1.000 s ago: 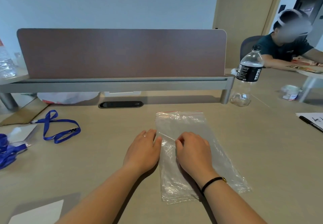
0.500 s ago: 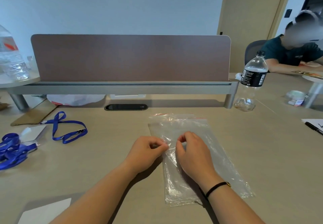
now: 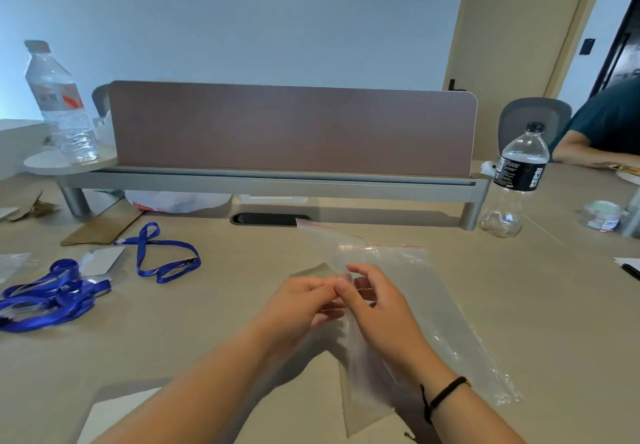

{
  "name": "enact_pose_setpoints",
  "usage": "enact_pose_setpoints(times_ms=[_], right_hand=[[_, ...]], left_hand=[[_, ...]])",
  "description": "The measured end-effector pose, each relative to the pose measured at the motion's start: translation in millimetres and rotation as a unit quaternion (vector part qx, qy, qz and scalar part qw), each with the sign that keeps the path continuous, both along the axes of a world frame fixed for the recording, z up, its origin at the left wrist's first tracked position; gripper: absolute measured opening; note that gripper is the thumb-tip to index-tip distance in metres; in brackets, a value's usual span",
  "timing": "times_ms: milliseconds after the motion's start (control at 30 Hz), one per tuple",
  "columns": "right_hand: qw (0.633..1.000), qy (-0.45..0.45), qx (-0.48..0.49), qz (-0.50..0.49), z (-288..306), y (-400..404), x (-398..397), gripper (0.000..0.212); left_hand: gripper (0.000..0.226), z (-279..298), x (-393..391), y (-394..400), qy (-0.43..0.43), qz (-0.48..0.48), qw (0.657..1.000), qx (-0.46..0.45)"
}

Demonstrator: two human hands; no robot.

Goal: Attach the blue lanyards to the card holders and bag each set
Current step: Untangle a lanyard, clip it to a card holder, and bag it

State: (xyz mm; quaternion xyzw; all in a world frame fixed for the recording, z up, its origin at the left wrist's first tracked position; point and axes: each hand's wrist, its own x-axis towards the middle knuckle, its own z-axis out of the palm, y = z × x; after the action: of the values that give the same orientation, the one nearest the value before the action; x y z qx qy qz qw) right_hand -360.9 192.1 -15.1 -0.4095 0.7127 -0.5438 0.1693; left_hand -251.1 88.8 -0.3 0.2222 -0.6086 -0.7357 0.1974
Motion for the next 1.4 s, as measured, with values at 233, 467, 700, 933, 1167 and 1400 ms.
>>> enact_pose_setpoints(times_ms=[233, 467, 700, 933, 1167, 1400], right_hand=[[0.997, 0.075, 0.014, 0.026, 11, -30, 46, 0.011], [0.925, 0.313, 0.068, 0.206, 37, -54, 101, 0.027], [0.843, 0.466, 0.118, 0.242, 35, -67, 112, 0.028], [0.857, 0.463, 0.129, 0.185, 12, -70, 98, 0.028], [0.974, 0.177, 0.069, 0.121, 10, -57, 124, 0.015], [0.976, 0.15, 0.059, 0.146, 6, -57, 141, 0.027]], left_hand=[[0.051, 13, 69, -33, -0.029, 0.038, 0.981, 0.187], [0.088, 19, 162, -93, -0.019, 0.134, 0.947, 0.292], [0.057, 27, 216, -116, -0.18, 0.084, 0.965, 0.173], [0.024, 11, 214, -112, -0.253, 0.128, 0.953, 0.105], [0.025, 12, 194, -85, -0.205, 0.099, 0.971, 0.078], [0.028, 8, 158, -54, -0.159, 0.09, 0.981, -0.066]])
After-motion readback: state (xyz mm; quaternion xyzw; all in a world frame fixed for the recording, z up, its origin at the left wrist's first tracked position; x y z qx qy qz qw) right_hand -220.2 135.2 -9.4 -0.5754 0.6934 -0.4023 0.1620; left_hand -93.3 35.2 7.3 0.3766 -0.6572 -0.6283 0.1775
